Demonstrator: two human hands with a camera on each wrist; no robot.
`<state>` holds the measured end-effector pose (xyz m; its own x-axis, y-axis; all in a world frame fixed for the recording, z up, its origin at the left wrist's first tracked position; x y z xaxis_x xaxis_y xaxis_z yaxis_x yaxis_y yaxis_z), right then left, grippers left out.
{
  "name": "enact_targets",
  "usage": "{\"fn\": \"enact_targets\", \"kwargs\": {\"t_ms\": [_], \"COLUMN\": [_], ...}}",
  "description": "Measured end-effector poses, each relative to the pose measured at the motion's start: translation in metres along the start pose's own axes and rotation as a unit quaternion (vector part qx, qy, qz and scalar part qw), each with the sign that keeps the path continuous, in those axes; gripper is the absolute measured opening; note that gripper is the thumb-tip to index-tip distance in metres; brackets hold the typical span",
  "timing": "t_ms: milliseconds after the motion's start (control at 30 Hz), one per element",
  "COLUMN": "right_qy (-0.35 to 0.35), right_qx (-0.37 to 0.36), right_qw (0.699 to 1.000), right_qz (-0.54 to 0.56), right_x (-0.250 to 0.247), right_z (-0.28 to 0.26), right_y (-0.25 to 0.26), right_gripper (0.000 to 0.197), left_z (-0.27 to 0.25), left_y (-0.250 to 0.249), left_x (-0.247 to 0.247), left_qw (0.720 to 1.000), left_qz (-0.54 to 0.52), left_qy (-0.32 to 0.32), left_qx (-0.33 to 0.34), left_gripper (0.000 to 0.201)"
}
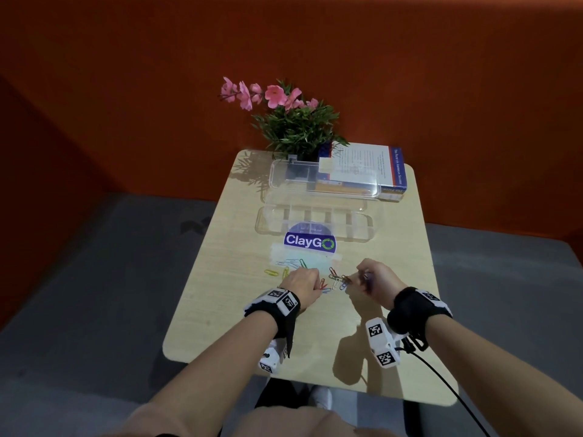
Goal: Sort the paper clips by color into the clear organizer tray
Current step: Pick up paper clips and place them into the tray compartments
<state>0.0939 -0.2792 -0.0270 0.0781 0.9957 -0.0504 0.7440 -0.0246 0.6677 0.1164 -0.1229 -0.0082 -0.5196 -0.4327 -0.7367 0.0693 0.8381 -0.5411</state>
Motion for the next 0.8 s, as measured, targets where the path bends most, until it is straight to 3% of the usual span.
{"fn": "enact_targets", "kwargs": {"t_ms": [167,300,433,600,667,733,800], "right_qy": [0.039,-0.011,-0.031,-0.059,-0.048,-0.044,-0.054], "right_qx": [0.015,-0.066,-0.141,-0.201,-0.213,-0.224,-0.242], "right_qw": [0.999,0.984,0.918,0.855,0.801,0.762,0.748], "right_qz": [0.008,-0.162,-0.369,-0.474,-0.557,-0.606,-0.616], "right_x": [0.016,0.012,0.021,0.025,0.031,0.035,0.037], "right_z": [-0.004,-0.009,-0.015,-0.018,-0.016,-0.019,-0.022], "right_y": [-0.002,0.019,0.031,0.03,0.027,0.028,0.034], "right_gripper": [0.03,0.03,0.022,0.006,0.005,0.017,0.021], "left_z": [-0.004,-0.008,-0.009,-0.009,-0.011,-0.012,-0.013], "left_y": [0.0,0.007,0.016,0.018,0.012,-0.001,-0.012], "left_x": [-0.006,-0.017,-0.034,-0.039,-0.035,-0.026,-0.015], "left_qw": [1.0,1.0,0.998,0.997,0.997,0.998,0.998], "left_qz": [0.003,-0.016,-0.022,-0.006,-0.007,-0.001,0.008], "left_qy": [0.007,0.002,-0.05,-0.077,-0.077,-0.058,-0.034], "left_qx": [0.011,-0.001,-0.015,-0.02,-0.001,0.035,0.058], "left_gripper": [0.007,0.007,0.014,0.013,0.012,0.015,0.019]}}
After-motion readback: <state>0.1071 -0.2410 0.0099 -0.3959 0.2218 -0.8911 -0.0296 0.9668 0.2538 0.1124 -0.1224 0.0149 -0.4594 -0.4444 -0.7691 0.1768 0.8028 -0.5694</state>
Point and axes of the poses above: each hand's wrist, its own z-axis towards the middle knuckle, its own x-axis out of the palm, y = z × x, the point moved 10 cm from there along z, towards the middle knuckle, and after that the axes turned 7 degrees about -z, right-handed, at the moved point
